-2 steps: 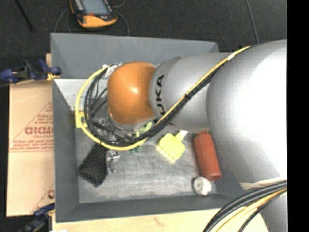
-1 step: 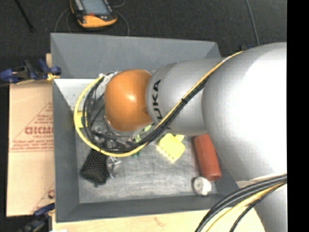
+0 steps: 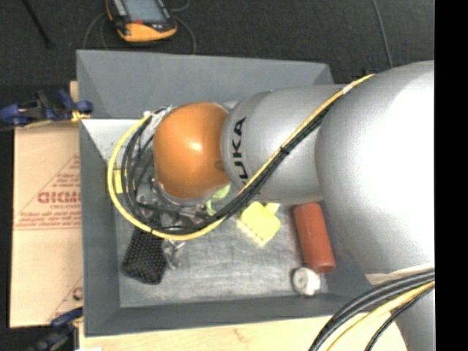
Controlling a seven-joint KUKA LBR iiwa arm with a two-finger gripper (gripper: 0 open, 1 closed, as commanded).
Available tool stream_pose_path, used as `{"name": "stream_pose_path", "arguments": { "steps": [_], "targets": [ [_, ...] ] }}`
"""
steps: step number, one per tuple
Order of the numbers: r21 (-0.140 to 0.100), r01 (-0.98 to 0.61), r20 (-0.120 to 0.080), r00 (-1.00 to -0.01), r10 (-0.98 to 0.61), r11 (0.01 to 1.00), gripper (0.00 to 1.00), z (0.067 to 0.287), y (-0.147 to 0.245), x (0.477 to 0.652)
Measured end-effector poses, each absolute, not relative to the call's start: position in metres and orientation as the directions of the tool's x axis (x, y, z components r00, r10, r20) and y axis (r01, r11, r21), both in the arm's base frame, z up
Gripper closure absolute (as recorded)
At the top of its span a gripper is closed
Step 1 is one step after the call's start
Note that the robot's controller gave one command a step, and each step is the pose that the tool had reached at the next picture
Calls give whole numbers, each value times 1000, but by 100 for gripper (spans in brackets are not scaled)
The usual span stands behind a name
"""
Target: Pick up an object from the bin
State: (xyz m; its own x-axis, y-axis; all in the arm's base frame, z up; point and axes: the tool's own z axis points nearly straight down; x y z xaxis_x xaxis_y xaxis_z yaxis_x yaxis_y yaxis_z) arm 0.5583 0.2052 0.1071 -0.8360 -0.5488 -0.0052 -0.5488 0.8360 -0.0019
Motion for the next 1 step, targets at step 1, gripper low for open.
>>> {"name": "stream_pose_path", "arguments": {
  "steps": [1],
  "targets": [
    [1,-599,-16,-801,-599,801,0,80,197,564]
  ]
}}
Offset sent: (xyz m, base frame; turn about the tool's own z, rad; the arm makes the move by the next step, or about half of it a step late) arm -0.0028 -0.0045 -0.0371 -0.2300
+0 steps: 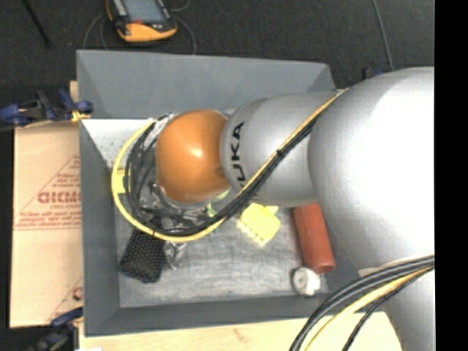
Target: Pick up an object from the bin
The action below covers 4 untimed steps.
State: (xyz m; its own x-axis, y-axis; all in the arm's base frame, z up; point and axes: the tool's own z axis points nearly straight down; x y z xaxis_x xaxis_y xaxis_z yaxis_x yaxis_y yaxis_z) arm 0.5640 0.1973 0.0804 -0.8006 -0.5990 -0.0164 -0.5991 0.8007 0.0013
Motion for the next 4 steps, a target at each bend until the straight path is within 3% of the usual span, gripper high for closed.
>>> {"name": "stream_pose_path", "arguments": {
  "steps": [1,3,4],
  "targets": [
    [-14,-722,-36,-691,-722,691,100,80,204,565],
    [-12,-720,-33,-693,-720,693,100,82,204,565],
    [-5,-721,-16,-693,-721,693,100,94,203,563]
  ]
}}
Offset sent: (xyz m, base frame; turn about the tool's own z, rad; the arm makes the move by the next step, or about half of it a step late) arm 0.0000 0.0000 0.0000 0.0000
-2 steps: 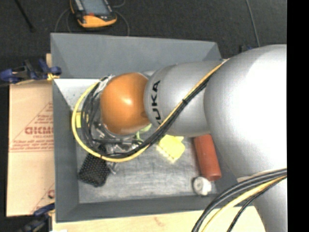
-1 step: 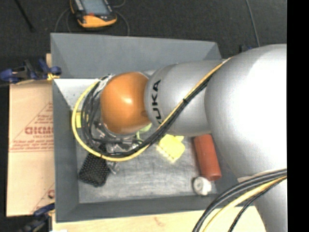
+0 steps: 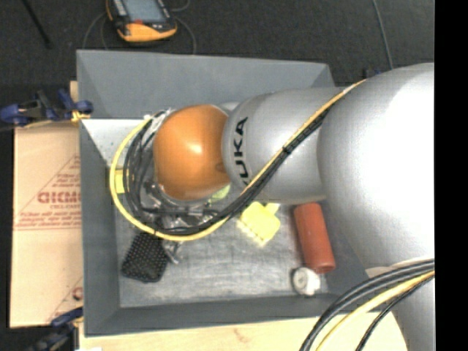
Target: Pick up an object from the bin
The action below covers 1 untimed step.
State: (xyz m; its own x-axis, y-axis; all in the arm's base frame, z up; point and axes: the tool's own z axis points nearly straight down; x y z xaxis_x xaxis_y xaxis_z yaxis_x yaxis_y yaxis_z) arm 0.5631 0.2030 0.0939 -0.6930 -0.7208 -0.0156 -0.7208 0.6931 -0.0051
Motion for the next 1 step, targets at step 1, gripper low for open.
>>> {"name": "stream_pose_path", "arguments": {
  "steps": [1],
  "targets": [
    [-1,-720,-3,-694,-720,694,100,112,202,562]
  ]
}}
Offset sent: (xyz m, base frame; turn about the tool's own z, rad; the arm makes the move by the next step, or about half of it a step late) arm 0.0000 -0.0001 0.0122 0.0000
